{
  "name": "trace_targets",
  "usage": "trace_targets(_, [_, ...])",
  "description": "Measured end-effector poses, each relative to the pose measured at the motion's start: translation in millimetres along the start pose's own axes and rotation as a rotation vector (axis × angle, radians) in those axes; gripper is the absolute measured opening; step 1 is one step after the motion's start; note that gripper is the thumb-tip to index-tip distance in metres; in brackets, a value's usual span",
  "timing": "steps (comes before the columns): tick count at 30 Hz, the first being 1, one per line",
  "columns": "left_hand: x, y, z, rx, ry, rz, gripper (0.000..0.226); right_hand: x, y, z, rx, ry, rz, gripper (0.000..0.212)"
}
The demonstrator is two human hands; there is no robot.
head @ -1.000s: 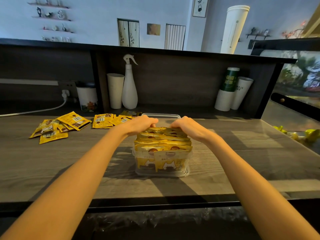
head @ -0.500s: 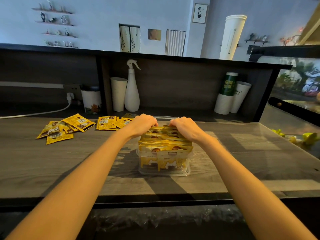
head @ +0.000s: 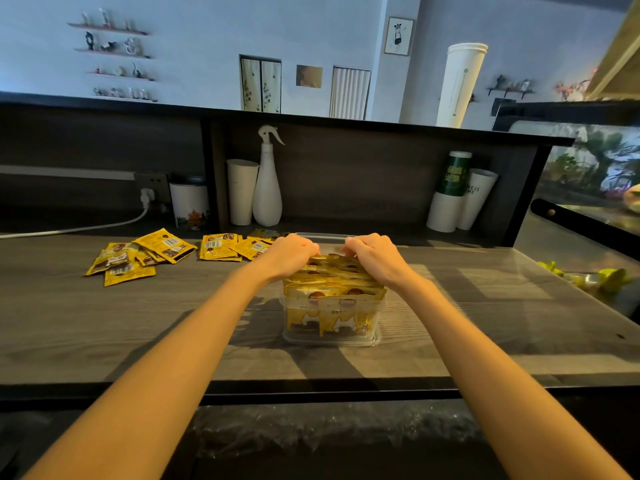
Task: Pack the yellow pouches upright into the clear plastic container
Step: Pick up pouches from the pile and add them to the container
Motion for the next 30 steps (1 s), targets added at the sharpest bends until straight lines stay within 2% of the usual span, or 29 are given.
trace_targets(3, [1.1, 2.6, 3.5, -0.005, 0.001, -0.013, 0.040, -1.0, -0.1, 0.0, -0.007, -0.013, 0.001, 0.045])
trace_targets(6, [0.6, 4.1, 3.7, -0.027, -0.015, -0.096, 0.025, -1.6, -1.2, 1.7, -0.018, -0.029, -0.004, 0.046])
trace_targets(10, [-10.3, 7.8, -1.4, -0.060, -0.123, -0.221, 0.028, -0.1, 2.8, 6.2, -0.020, -0.071, 0.000, 0.044])
trace_targets(14, [-22.2, 14.4, -5.6, -0.070, -0.199, -0.227, 0.028, 4.0, 7.3, 10.6, 0.012, -0.021, -0.011, 0.037])
trace_targets(18, [-20.9, 16.4, -9.9, -0.063, -0.165, -0.216, 0.029, 3.1, 5.2, 11.4, 0.033, 0.049, -0.072, 0.030])
trace_targets(23, [-7.6, 6.8, -11.9, -0.025, -0.032, -0.141, 0.031, -0.1, 6.1, 7.1, -0.012, 0.081, -0.138, 0.027])
trace_targets(30, [-4.8, 4.5, -13.0, -0.003, -0.033, -0.110, 0.032, -8.2, 7.7, 1.6, -0.123, 0.073, -0.156, 0.022])
Point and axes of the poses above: each hand's wrist, its own z-axis towards the middle knuckle, its own x-axis out of the palm, y = z × x, the point moved 2 cm from there along z, towards the middle knuckle, and after that the axes turned 10 degrees about -x, right-handed, at the moved point
